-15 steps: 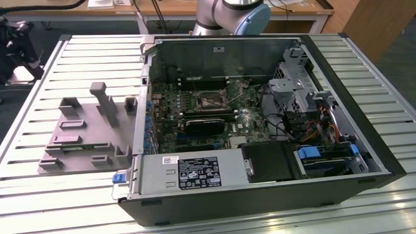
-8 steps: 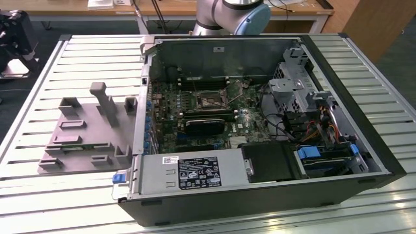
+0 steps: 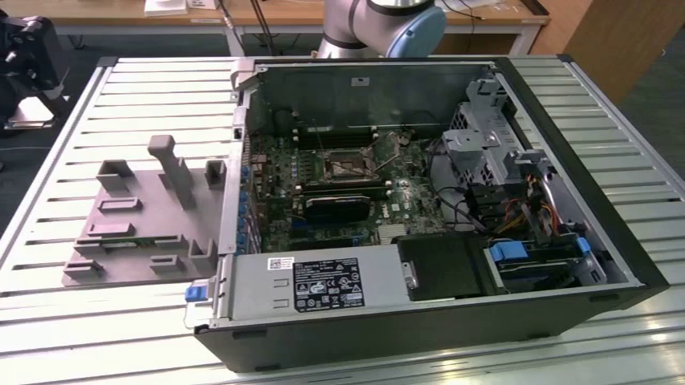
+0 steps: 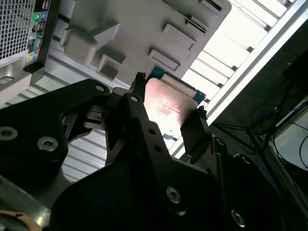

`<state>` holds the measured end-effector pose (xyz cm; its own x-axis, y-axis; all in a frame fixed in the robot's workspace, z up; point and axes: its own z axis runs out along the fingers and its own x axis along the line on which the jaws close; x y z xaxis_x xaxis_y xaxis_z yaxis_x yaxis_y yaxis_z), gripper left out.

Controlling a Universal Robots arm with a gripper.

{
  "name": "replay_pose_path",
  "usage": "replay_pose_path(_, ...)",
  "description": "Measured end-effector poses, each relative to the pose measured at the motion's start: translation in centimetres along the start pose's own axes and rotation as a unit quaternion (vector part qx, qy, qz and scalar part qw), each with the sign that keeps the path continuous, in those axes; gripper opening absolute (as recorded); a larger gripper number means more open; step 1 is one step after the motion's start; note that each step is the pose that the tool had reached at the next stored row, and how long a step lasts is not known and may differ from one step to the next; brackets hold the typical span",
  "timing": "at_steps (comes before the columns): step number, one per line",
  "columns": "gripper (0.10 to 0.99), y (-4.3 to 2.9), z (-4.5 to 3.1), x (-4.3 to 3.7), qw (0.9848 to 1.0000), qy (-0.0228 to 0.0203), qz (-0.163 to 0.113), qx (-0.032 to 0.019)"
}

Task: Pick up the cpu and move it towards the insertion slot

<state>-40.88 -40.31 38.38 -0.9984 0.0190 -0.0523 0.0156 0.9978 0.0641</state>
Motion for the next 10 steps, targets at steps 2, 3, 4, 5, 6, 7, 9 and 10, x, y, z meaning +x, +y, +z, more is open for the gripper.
replay_pose_path(2, 0.541, 0.01, 0.03, -0.47, 1.0000, 0.0001, 0.000, 0.0000)
replay_pose_path(3, 0.541, 0.01, 0.04, -0.73, 1.0000, 0.0001, 0.000, 0.0000)
replay_pose_path(4, 0.541, 0.02, 0.06, -1.02, 1.0000, 0.0002, 0.000, 0.0000)
replay_pose_path(5, 0.541, 0.02, 0.08, -1.30, 1.0000, 0.0002, 0.000, 0.0000)
replay_pose_path(6, 0.541, 0.02, 0.09, -1.60, 1.0000, 0.0003, 0.000, 0.0000)
replay_pose_path(7, 0.541, 0.03, 0.11, -1.91, 1.0000, 0.0004, 0.000, 0.0000)
replay_pose_path(9, 0.541, 0.04, 0.13, -2.52, 1.0000, 0.0007, 0.000, 0.0000)
replay_pose_path(10, 0.541, 0.04, 0.15, -2.84, 1.0000, 0.0008, 0.000, 0.0000)
